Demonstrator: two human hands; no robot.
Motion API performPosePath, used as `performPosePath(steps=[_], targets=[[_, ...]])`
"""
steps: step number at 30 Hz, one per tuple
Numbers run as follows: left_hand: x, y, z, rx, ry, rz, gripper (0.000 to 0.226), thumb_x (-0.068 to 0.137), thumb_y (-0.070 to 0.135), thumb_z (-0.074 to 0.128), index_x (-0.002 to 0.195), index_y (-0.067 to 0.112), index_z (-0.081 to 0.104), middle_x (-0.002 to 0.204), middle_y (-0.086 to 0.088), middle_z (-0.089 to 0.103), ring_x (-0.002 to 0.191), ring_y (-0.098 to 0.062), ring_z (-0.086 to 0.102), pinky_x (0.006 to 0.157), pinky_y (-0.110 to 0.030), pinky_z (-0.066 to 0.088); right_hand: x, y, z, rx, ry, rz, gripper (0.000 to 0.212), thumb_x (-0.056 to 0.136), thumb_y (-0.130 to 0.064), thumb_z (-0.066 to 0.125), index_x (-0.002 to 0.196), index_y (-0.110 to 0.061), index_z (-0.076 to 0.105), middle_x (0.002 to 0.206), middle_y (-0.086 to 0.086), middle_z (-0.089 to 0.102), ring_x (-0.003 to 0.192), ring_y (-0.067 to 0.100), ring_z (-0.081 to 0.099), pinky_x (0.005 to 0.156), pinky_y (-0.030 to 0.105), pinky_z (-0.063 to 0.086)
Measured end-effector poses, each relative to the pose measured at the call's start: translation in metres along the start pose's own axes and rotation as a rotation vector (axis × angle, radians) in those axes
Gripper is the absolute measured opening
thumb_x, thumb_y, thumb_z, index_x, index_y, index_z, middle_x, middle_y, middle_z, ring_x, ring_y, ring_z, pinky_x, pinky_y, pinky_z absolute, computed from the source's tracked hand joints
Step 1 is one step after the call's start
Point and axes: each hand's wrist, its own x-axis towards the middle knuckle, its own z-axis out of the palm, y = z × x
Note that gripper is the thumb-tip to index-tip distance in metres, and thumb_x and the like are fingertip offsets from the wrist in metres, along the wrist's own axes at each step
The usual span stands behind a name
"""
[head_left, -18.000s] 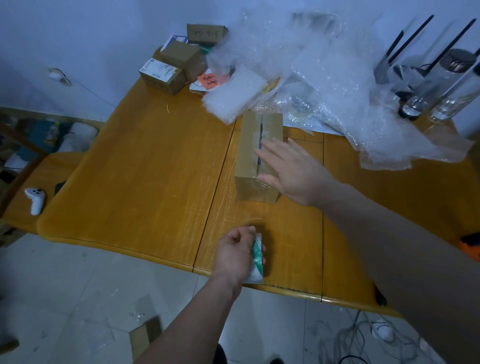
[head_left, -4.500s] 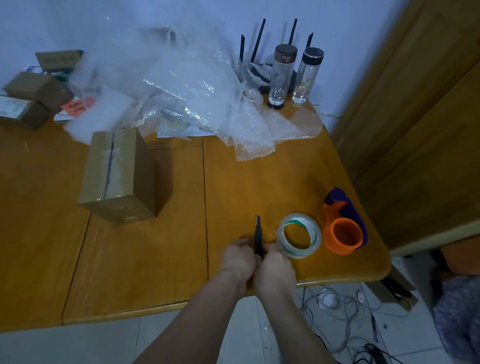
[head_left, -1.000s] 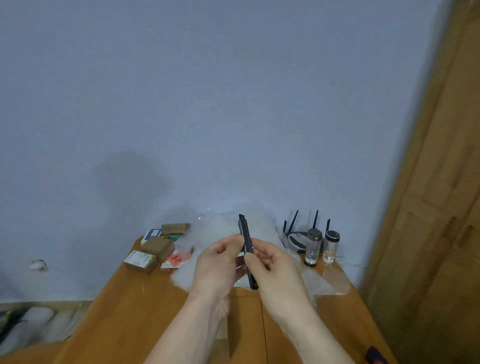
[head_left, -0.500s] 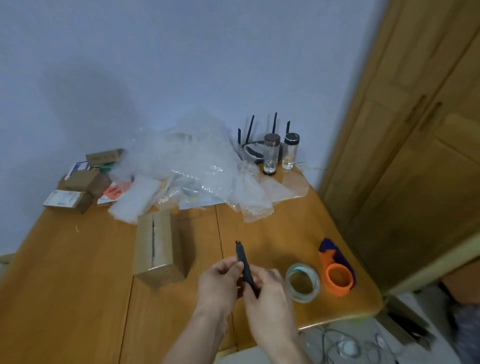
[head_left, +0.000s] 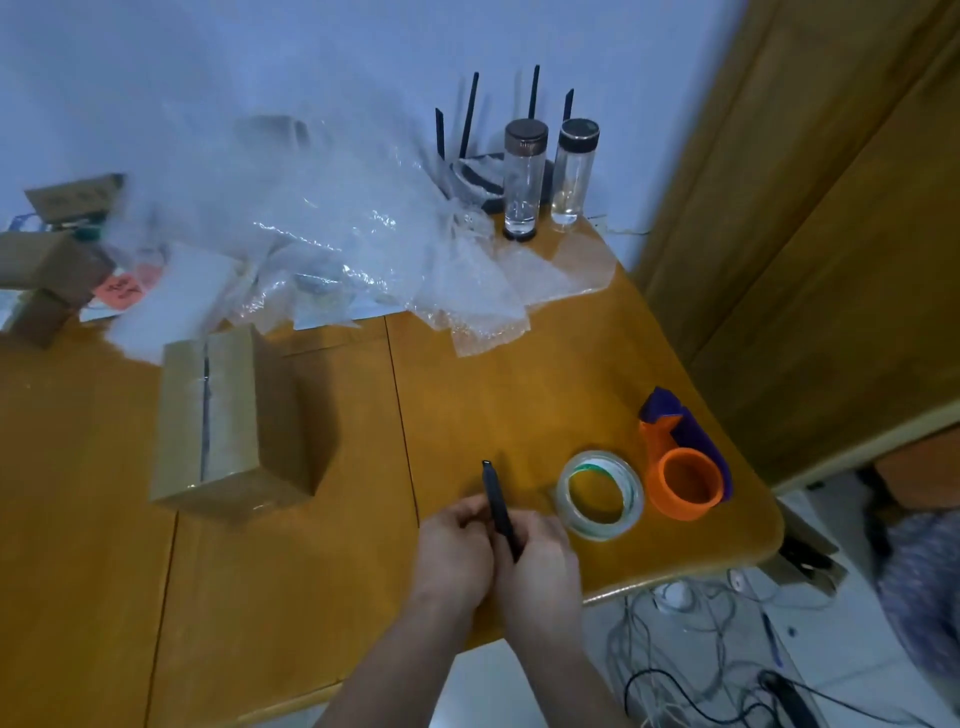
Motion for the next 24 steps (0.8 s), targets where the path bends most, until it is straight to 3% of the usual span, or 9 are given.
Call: performPosePath(steps=[2, 6, 11, 16, 20, 24], targets=[[0.012, -0.005, 0.005, 0.036, -0.010, -0.007, 0.045, 0.101, -0.003, 0.040, 0.107, 0.025, 0.076, 0.084, 0.018, 0.069, 0.079, 0.002, 0.062, 0.062, -0.016, 0.045, 0.008, 0.007, 0.008, -0.011, 0.003, 0.007, 0.023, 0.097, -0.026, 0.060, 0.118, -0.027, 0.068, 0.112, -0.005, 0.061, 0.094, 0.009, 0.060, 0.079, 0.018, 0.044], [0.024, -0.013, 0.009, 0.068, -0.010, 0.010, 0.049, 0.099, -0.005, 0.040, 0.129, 0.020, 0.069, 0.084, 0.022, 0.062, 0.078, 0.006, 0.056, 0.061, -0.014, 0.042, 0.016, 0.018, 0.021, -0.024, 0.015, 0.016, 0.027, 0.098, -0.027, 0.059, 0.123, -0.025, 0.067, 0.117, -0.003, 0.061, 0.099, 0.013, 0.063, 0.081, 0.021, 0.045], [0.033, -0.018, 0.011, 0.092, -0.049, 0.007, 0.047, 0.099, -0.004, 0.042, 0.133, 0.018, 0.067, 0.087, 0.019, 0.062, 0.081, 0.005, 0.056, 0.065, -0.014, 0.044, 0.021, 0.025, 0.034, -0.035, 0.065, 0.014, 0.029, 0.096, -0.027, 0.061, 0.124, -0.022, 0.068, 0.116, -0.002, 0.063, 0.102, 0.016, 0.063, 0.086, 0.029, 0.054], [0.033, -0.019, 0.011, 0.076, -0.076, -0.016, 0.046, 0.100, 0.000, 0.046, 0.139, 0.019, 0.061, 0.092, 0.016, 0.064, 0.084, 0.000, 0.061, 0.063, -0.014, 0.046, 0.023, 0.031, 0.042, -0.072, 0.106, 0.013, 0.030, 0.095, -0.025, 0.063, 0.124, -0.020, 0.069, 0.117, 0.000, 0.064, 0.108, 0.019, 0.061, 0.095, 0.039, 0.053], [0.033, -0.020, 0.013, 0.091, -0.083, -0.014, 0.049, 0.098, 0.000, 0.047, 0.140, 0.022, 0.062, 0.102, 0.011, 0.070, 0.093, -0.006, 0.065, 0.071, -0.019, 0.052, 0.024, 0.035, 0.046, -0.102, 0.125, -0.009, 0.031, 0.093, -0.023, 0.067, 0.123, -0.020, 0.070, 0.112, 0.001, 0.065, 0.104, 0.020, 0.061, 0.095, 0.039, 0.053], [0.028, -0.015, 0.014, 0.073, -0.070, -0.024, 0.049, 0.099, 0.000, 0.046, 0.139, 0.023, 0.061, 0.096, 0.013, 0.070, 0.089, -0.007, 0.066, 0.068, -0.020, 0.051, 0.026, 0.038, 0.048, -0.119, 0.125, -0.015, 0.033, 0.091, -0.025, 0.070, 0.124, -0.024, 0.070, 0.110, -0.002, 0.066, 0.105, 0.016, 0.061, 0.094, 0.036, 0.054]])
